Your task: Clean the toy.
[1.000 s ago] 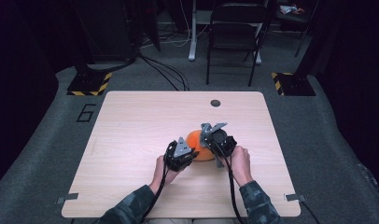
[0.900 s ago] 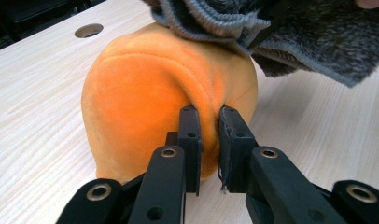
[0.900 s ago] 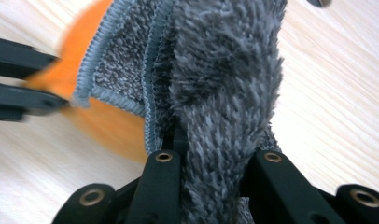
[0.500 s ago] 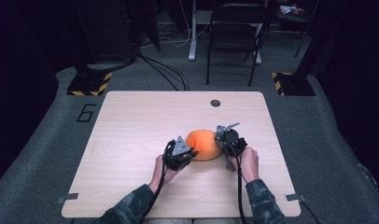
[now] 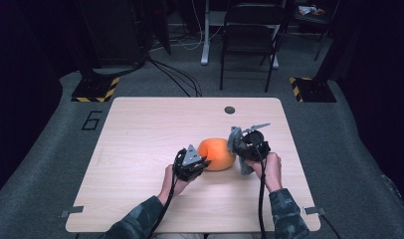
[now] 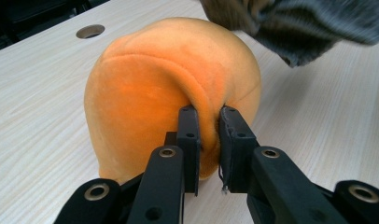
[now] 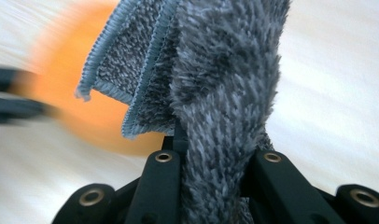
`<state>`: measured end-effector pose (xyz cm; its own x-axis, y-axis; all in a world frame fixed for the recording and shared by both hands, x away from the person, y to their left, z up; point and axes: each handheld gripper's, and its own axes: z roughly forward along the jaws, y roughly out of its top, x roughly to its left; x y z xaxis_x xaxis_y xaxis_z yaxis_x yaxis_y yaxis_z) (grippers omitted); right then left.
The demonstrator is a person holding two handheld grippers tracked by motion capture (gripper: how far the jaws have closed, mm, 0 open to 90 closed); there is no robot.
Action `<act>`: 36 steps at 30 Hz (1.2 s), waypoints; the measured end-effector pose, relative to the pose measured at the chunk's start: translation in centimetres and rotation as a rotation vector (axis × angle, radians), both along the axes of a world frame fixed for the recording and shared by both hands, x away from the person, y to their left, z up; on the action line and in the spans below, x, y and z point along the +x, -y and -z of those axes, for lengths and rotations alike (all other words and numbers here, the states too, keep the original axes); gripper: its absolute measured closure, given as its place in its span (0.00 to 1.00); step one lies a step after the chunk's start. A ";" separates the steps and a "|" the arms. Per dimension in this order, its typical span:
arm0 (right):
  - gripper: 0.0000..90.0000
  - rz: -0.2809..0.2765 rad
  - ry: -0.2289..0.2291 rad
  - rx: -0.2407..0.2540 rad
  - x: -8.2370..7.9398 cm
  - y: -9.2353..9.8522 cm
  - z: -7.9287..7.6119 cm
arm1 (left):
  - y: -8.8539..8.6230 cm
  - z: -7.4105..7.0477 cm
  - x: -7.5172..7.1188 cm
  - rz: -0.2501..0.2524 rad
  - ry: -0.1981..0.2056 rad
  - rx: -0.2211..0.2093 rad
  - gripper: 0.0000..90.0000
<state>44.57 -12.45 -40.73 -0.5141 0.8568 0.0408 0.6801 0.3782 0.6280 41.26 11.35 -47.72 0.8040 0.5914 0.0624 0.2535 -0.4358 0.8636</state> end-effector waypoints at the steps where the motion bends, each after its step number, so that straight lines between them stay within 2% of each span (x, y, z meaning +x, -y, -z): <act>1: 0.86 -0.039 0.023 0.014 -0.5 -1.0 -0.7 | 0.0 0.0 0.0 0.003 0.002 -0.001 0.89; 3: 0.86 -0.085 0.051 0.036 -1.2 -2.8 -1.0 | 0.1 0.1 -0.1 0.009 0.001 -0.001 0.89; 4: 0.86 -0.111 0.043 0.032 -1.4 -3.7 -0.8 | 0.1 0.1 -0.1 0.014 -0.004 -0.002 0.89; 5: 0.86 -0.124 0.043 0.008 -1.6 -4.7 -0.3 | 0.1 0.1 -0.2 0.012 -0.003 0.008 0.89; 6: 0.86 -0.127 0.048 -0.046 -1.6 -5.7 0.5 | 0.1 0.1 -0.2 0.013 -0.004 0.027 0.89; 7: 0.86 -0.129 0.059 -0.066 -1.6 -6.2 1.0 | 0.0 0.3 -0.2 0.007 -0.012 0.026 0.89; 8: 0.86 -0.125 0.060 -0.061 -1.5 -6.3 1.3 | -0.1 0.3 -0.1 0.007 -0.026 0.007 0.89; 10: 0.86 -0.132 0.062 -0.065 -1.4 -6.0 1.1 | -0.2 0.2 0.0 0.007 -0.025 0.001 0.89; 13: 0.86 -0.112 0.053 -0.073 -1.2 -5.2 1.1 | -0.1 0.2 0.0 0.009 -0.021 0.001 0.89; 15: 0.86 -0.107 0.025 -0.051 -0.9 -4.6 1.2 | -0.1 0.3 -0.1 0.010 -0.027 -0.004 0.89; 18: 0.86 -0.092 0.006 -0.052 -0.4 -3.9 1.4 | -0.3 0.3 -0.1 0.012 -0.029 0.002 0.89; 20: 0.86 -0.072 0.015 -0.066 -0.2 -3.5 1.6 | -0.2 0.3 -0.1 0.006 -0.025 0.002 0.89; 22: 0.86 -0.050 0.016 -0.103 -0.1 -3.2 1.9 | -0.1 0.2 -0.1 0.005 -0.019 0.005 0.89; 24: 0.86 -0.033 0.009 -0.108 0.1 -2.6 2.2 | 0.0 0.2 -0.1 0.009 -0.019 0.004 0.89; 29: 0.86 0.021 -0.047 -0.096 0.8 -1.1 3.6 | -0.1 0.3 0.0 0.013 -0.025 -0.001 0.89; 33: 0.86 0.060 -0.070 -0.139 1.1 -0.6 4.8 | 0.0 0.2 -0.1 0.011 -0.023 0.005 0.89; 36: 0.86 0.074 -0.104 -0.142 1.3 -0.1 6.1 | 0.1 0.3 0.1 0.013 -0.018 0.001 0.89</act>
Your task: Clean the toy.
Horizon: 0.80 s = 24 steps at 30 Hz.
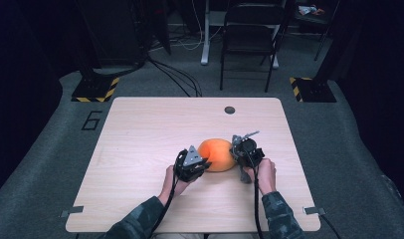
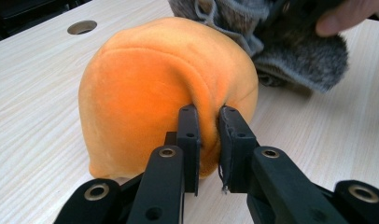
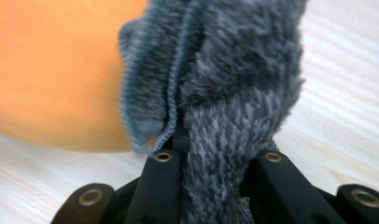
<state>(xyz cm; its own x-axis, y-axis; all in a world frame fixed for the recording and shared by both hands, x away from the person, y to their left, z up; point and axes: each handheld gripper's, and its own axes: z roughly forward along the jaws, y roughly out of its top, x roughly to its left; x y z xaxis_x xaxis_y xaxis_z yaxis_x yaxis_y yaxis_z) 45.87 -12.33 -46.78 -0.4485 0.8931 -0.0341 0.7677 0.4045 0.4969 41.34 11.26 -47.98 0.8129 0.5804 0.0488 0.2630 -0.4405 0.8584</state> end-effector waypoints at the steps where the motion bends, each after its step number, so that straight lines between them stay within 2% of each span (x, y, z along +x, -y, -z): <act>1: 0.86 0.003 -0.011 0.001 0.1 0.2 0.4 | 0.0 0.0 0.0 -0.001 -0.004 -0.003 0.89; 4: 0.86 0.012 -0.049 0.008 0.6 0.6 1.9 | -0.2 0.0 0.1 -0.007 -0.007 -0.005 0.89; 5: 0.86 0.006 -0.055 0.017 0.7 0.8 1.8 | -0.3 0.0 0.2 -0.010 -0.005 -0.006 0.89; 6: 0.86 -0.003 -0.068 -0.002 0.7 0.8 1.4 | -0.4 0.0 0.2 -0.017 -0.005 -0.010 0.88; 7: 0.86 -0.003 -0.069 -0.015 0.6 0.9 0.8 | -0.4 0.0 0.2 -0.023 -0.005 -0.012 0.88; 9: 0.86 0.002 -0.048 -0.001 0.4 1.3 -0.9 | -0.6 -0.1 0.2 -0.030 -0.004 -0.017 0.88; 10: 0.86 0.005 -0.022 0.014 0.2 1.6 -1.9 | -0.6 -0.1 0.3 -0.035 0.003 -0.022 0.88; 12: 0.86 -0.001 0.037 0.080 -0.4 1.7 -4.0 | -0.7 -0.1 0.4 -0.030 -0.002 -0.023 0.88; 14: 0.86 -0.042 0.058 0.135 -1.0 1.2 -5.7 | -0.7 0.0 0.4 -0.031 -0.001 -0.028 0.88; 15: 0.86 -0.074 0.065 0.152 -1.1 0.7 -6.0 | -0.7 0.0 0.4 -0.040 0.001 -0.036 0.88; 17: 0.86 -0.123 0.048 0.147 -1.4 -0.9 -5.6 | -0.9 0.0 0.4 -0.039 -0.003 -0.029 0.87; 18: 0.86 -0.139 0.034 0.112 -1.4 -1.7 -5.0 | -0.9 0.0 0.4 -0.046 0.000 -0.029 0.85; 20: 0.86 -0.138 0.040 0.057 -1.3 -2.8 -3.5 | -1.0 -0.3 0.2 -0.045 0.000 -0.020 0.78; 24: 0.86 -0.119 0.055 0.062 -1.1 -2.5 -3.4 | -1.1 -1.0 -0.1 -0.072 0.018 -0.002 0.59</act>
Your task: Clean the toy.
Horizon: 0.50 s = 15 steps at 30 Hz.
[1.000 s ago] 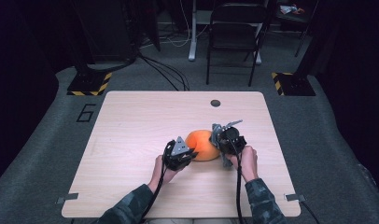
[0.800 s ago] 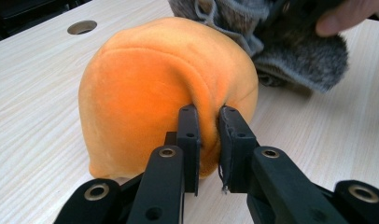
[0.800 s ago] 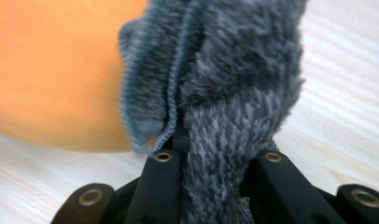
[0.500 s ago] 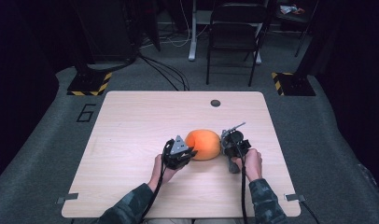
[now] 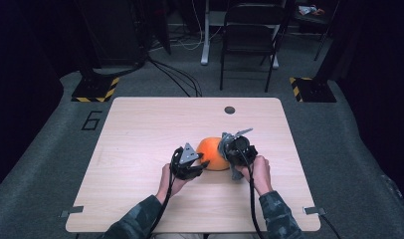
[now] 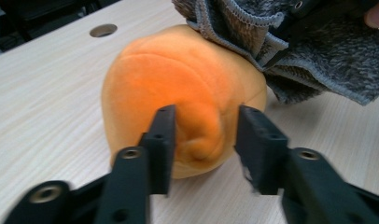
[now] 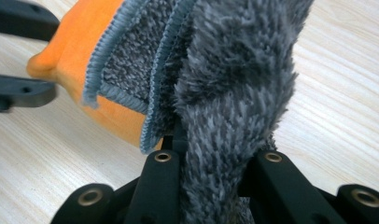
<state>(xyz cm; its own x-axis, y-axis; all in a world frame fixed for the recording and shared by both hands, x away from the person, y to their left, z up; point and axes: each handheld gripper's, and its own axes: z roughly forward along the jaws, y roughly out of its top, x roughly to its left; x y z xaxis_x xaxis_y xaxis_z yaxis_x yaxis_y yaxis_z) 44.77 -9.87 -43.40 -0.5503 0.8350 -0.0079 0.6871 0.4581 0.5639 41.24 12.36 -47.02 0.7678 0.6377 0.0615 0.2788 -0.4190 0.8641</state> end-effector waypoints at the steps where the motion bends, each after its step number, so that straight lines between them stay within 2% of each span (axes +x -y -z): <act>1: 0.86 0.003 -0.008 0.005 0.1 0.2 -0.1 | -0.1 0.1 0.0 -0.009 -0.004 0.012 0.57; 5: 0.86 0.019 -0.009 0.054 0.5 0.7 0.2 | 0.3 1.0 0.2 -0.028 -0.026 0.034 0.51; 8: 0.86 0.009 0.007 0.053 0.4 0.7 0.4 | 0.8 1.5 0.2 -0.046 0.001 0.027 0.64; 12: 0.86 0.016 0.010 0.076 0.5 1.0 0.4 | 0.8 1.7 0.3 -0.052 0.007 0.004 0.84; 15: 0.86 0.024 0.008 0.103 0.5 1.2 -0.1 | 0.4 1.3 0.3 -0.051 -0.001 -0.028 0.90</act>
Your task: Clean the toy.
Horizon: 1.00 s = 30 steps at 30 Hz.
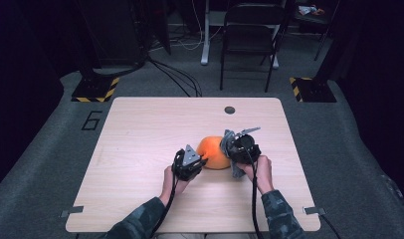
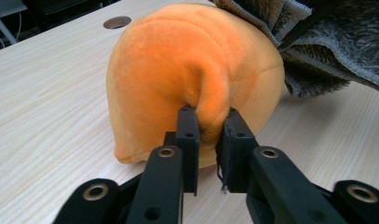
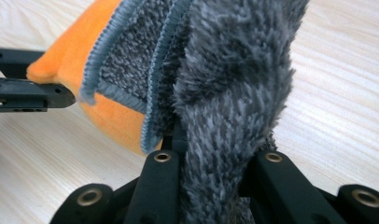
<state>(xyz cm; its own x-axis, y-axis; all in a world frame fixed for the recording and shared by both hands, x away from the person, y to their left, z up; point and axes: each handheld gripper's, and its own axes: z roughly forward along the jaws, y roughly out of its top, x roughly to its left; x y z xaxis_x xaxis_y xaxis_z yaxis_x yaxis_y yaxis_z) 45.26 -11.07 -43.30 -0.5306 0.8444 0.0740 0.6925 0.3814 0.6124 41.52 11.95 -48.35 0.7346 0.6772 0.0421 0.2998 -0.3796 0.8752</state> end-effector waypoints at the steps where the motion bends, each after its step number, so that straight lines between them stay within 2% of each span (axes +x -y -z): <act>1: 0.86 0.005 0.009 -0.008 -0.1 0.0 -0.5 | -0.2 -0.3 0.0 0.000 -0.003 -0.010 0.90; 2: 0.86 -0.004 0.017 -0.019 -0.3 -0.1 -1.2 | -0.3 -0.6 -0.1 0.003 -0.007 -0.021 0.90; 5: 0.85 -0.030 0.058 0.014 -1.3 -0.7 -3.5 | -0.2 -1.6 -0.4 0.017 -0.036 -0.094 0.90; 7: 0.85 -0.069 0.089 0.022 -2.1 -1.7 -4.4 | 0.1 -1.8 -0.6 0.032 -0.039 -0.108 0.90; 8: 0.85 -0.084 0.090 0.017 -2.4 -2.3 -4.6 | 0.2 -1.8 -0.7 0.040 -0.040 -0.098 0.90; 9: 0.85 -0.095 0.087 0.004 -2.6 -3.0 -4.4 | 0.3 -1.7 -0.8 0.042 -0.035 -0.082 0.90; 11: 0.85 -0.104 0.087 -0.040 -2.5 -4.0 -3.3 | 0.2 -1.5 -0.7 0.039 -0.060 -0.073 0.90; 13: 0.85 -0.102 0.086 -0.039 -2.2 -4.2 -2.5 | -0.1 -1.2 -0.5 0.031 -0.064 -0.076 0.90; 16: 0.85 -0.106 0.094 -0.061 -2.1 -4.1 -2.4 | -0.3 -1.2 -0.2 0.034 -0.066 -0.066 0.90; 20: 0.85 -0.094 0.078 -0.066 -1.7 -3.2 -2.1 | -0.4 -1.0 0.0 0.026 -0.064 -0.073 0.89; 21: 0.85 -0.080 0.073 -0.066 -1.6 -3.0 -2.0 | -0.5 -1.0 0.0 0.028 -0.079 -0.077 0.89; 22: 0.85 -0.078 0.062 -0.069 -1.4 -2.7 -1.8 | -0.6 -1.0 0.1 0.022 -0.072 -0.076 0.89; 26: 0.85 -0.047 0.033 -0.072 -0.8 -1.7 -1.1 | -0.9 -1.0 0.3 0.025 -0.088 -0.078 0.89; 28: 0.85 -0.031 0.021 -0.070 -0.6 -1.2 -0.8 | -0.8 -0.9 0.4 0.020 -0.074 -0.081 0.89; 30: 0.85 -0.023 0.015 -0.078 -0.4 -0.8 -0.5 | -0.7 -0.9 0.4 0.023 -0.078 -0.083 0.89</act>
<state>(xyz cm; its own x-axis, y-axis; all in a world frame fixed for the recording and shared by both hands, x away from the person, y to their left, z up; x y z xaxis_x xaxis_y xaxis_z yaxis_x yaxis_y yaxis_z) 44.83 -10.24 -42.76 -0.5502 0.8350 0.0002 0.6739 0.4439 0.5905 41.92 12.63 -47.42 0.7488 0.6589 -0.0713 0.3600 -0.3141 0.8785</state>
